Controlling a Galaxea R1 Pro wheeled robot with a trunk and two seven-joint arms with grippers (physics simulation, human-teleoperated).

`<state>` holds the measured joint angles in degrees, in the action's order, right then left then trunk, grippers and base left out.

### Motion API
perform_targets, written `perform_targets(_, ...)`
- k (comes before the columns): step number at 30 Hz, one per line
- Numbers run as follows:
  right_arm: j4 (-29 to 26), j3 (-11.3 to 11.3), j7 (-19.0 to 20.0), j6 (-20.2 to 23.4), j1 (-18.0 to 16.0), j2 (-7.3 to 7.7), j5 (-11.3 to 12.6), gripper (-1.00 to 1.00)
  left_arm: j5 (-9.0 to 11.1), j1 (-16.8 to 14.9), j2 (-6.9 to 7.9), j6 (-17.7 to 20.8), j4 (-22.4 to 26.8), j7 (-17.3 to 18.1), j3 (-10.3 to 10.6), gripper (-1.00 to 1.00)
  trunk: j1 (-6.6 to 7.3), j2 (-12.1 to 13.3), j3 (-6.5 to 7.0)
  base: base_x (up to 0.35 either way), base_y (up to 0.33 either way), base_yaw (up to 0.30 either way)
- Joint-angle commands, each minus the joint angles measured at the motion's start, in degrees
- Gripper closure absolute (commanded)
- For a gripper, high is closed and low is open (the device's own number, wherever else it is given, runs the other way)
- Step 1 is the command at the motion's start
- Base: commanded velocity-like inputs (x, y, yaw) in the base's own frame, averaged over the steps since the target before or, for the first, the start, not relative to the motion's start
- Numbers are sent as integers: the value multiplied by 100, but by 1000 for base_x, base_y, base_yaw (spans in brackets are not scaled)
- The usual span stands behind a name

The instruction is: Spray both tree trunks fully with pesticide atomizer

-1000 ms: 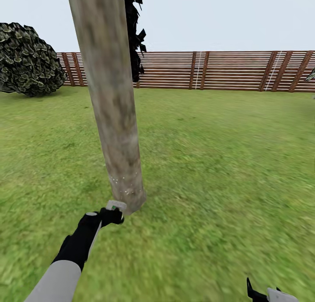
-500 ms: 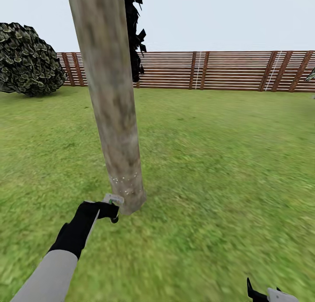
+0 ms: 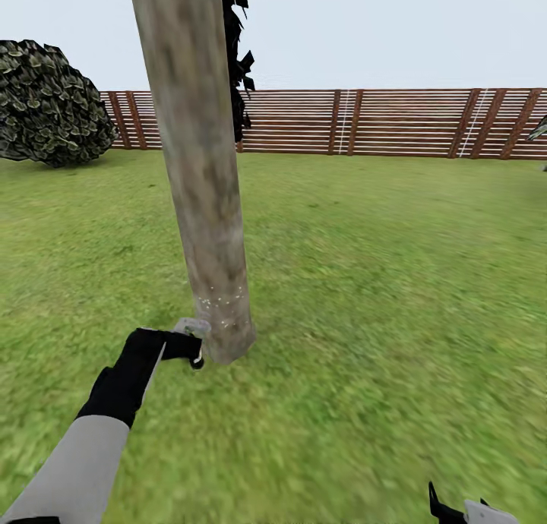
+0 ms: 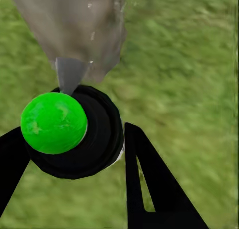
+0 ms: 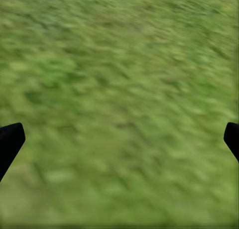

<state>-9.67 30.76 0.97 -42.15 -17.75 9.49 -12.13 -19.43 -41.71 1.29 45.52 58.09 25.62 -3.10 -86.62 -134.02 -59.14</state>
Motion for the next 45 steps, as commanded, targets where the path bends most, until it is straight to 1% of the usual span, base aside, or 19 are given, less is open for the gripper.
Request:
perform_targets(1,0,0,0,-1,0,0,0,-100,-32,-170,-40,269,13,7,1,100,0,0,-1,-3,0,0)
perform_targets(4,0,0,0,-3,0,0,0,-100,-19,-500,-51,640,23,18,-1,100,0,0,-1,-1,0,0)
perform_targets(5,0,0,0,-4,0,0,0,-100,-18,-666,-22,734,25,20,-12,100,0,0,-1,0,0,0)
perform_targets(7,0,0,0,-2,0,0,0,-100,-24,-785,74,779,16,22,-30,100,0,0,-1,0,0,0)
perform_targets(9,0,0,0,-4,0,0,0,-100,-18,-826,309,793,-10,26,-38,100,0,0,-1,0,0,0)
perform_targets(10,0,0,0,-1,0,0,-1,-100,-11,-837,520,798,-34,43,-40,100,0,0,-1,0,0,0)
perform_targets(12,0,0,0,-3,0,0,0,-100,-14,-837,633,800,-47,186,-21,100,0,0,-1,0,0,0)
perform_targets(14,0,0,0,1,0,0,0,-100,-21,-837,612,800,-50,325,-2,100,0,0,-1,0,0,0)
perform_targets(16,0,0,0,0,0,0,0,-100,-44,-845,234,821,-11,419,157,100,0,0,-1,0,0,0)
perform_targets(18,0,0,0,-1,0,0,-2,-100,-51,-848,59,925,17,429,249,100,0,0,-1,0,0,0)
perform_targets(20,0,0,0,1,0,0,0,-100,-46,-855,-46,1117,41,434,339,100,0,0,-1,0,0,0)
perform_targets(24,0,0,0,3,0,0,0,-100,-66,-834,23,1149,37,440,345,100,0,0,-1,0,0,0)
perform_targets(25,0,0,0,4,0,0,0,-100,-73,-811,116,1139,8,443,321,100,0,0,-1,0,0,0)
perform_targets(27,0,0,0,0,0,0,0,-100,-58,-789,420,1117,-32,449,320,100,0,0,-1,0,0,0)
perform_targets(29,0,0,0,0,0,0,0,-100,-57,-777,627,1106,-47,452,321,100,0,0,-1,0,0,0)
perform_targets(33,0,0,0,1,0,0,-2,-100,-57,-762,613,1100,-1,418,385,100,0,0,-1,0,0,0)
perform_targets(34,0,0,0,0,0,0,-1,-100,-55,-761,584,1103,19,414,459,100,0,0,-1,0,0,0)
perform_targets(35,0,0,0,0,0,0,0,-100,-59,-764,523,1126,39,403,645,100,0,0,-1,54,0,0)
perform_targets(45,0,0,0,2,0,0,-1,-100,-61,-775,513,1143,53,400,664,100,0,0,-1,248,-64,0)
